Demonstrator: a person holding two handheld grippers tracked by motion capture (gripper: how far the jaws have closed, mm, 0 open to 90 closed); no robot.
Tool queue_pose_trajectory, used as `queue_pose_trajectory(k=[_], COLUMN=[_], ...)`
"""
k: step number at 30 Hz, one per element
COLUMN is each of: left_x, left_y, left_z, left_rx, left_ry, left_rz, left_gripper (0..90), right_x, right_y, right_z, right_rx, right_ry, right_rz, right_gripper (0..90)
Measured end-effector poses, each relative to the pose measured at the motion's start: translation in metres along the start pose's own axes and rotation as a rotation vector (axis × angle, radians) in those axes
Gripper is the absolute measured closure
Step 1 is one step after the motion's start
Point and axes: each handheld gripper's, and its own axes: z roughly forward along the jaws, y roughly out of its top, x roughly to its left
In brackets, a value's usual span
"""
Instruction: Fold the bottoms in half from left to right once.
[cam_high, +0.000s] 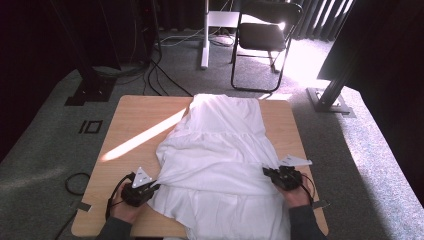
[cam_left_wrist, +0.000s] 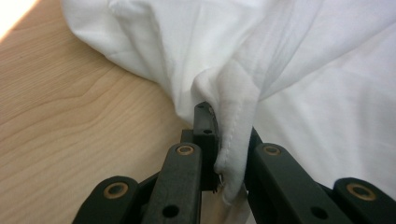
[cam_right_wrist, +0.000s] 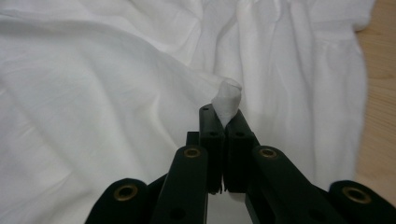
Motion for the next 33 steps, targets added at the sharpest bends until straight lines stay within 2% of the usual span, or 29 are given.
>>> queue_pose_trajectory(k=[4, 5, 6, 9, 11, 13, 14, 15, 16, 18, 22, 26, 28, 30, 31, 33], left_x=[-0.007, -0.007, -0.012, -0.018, -0.022, -0.025, -0.026, -0.026, -0.024, -0.019, 0.000, 0.022, 0.030, 0.030, 0.048, 0.055], left_y=[-0.009, -0.009, -0.013, -0.013, -0.013, -0.012, -0.012, -0.012, -0.011, -0.009, -0.007, -0.005, -0.001, -0.001, 0.004, 0.007], left_z=[-0.020, -0.020, -0.026, -0.015, -0.002, 0.010, 0.015, 0.017, 0.018, 0.020, 0.025, 0.028, 0.032, 0.032, 0.039, 0.042], left_rx=[-0.052, -0.052, -0.068, -0.024, 0.015, 0.065, 0.098, 0.084, 0.086, 0.086, 0.073, 0.070, 0.092, 0.092, 0.086, 0.086], left_ry=[-0.020, -0.020, -0.029, -0.028, -0.022, -0.008, 0.014, 0.020, 0.027, 0.083, 0.138, 0.201, 0.264, 0.264, 0.293, 0.317], left_rz=[-0.014, -0.014, -0.012, -0.009, -0.008, 0.002, 0.020, 0.033, 0.022, 0.015, -0.027, -0.058, -0.032, -0.032, -0.070, -0.077], left_gripper=[86.6, 86.5, 84.1, 77.2, 73.2, 71.2, 71.5, 72.5, 74.4, 77.7, 83.5, 85.1, 85.2, 85.2, 85.8, 85.7], right_x=[0.004, 0.004, 0.006, 0.011, 0.015, 0.020, 0.021, 0.021, 0.021, 0.023, 0.015, 0.007, 0.005, 0.005, 0.006, 0.006], right_y=[-0.023, -0.023, -0.045, -0.067, -0.080, -0.090, -0.093, -0.092, -0.089, -0.083, -0.071, -0.054, -0.043, -0.037, -0.025, -0.017], right_z=[-0.044, -0.044, -0.073, -0.079, -0.069, -0.054, -0.049, -0.047, -0.045, -0.040, -0.022, 0.000, 0.012, 0.018, 0.030, 0.039], right_rx=[-0.054, -0.054, -0.078, -0.017, 0.056, 0.131, 0.133, 0.130, 0.136, 0.147, 0.117, 0.106, 0.113, 0.119, 0.134, 0.141], right_ry=[-0.014, -0.014, -0.003, 0.008, 0.018, -0.006, -0.008, 0.001, -0.013, -0.044, -0.038, -0.039, -0.048, -0.053, -0.074, -0.090], right_rz=[0.033, 0.033, 0.073, 0.089, 0.090, 0.069, 0.062, 0.074, 0.069, 0.041, 0.052, 0.056, 0.035, 0.021, -0.012, -0.029], right_gripper=[88.2, 88.2, 88.2, 88.1, 87.8, 86.6, 86.6, 86.8, 86.8, 86.7, 87.0, 87.3, 87.4, 87.4, 87.3, 87.3])
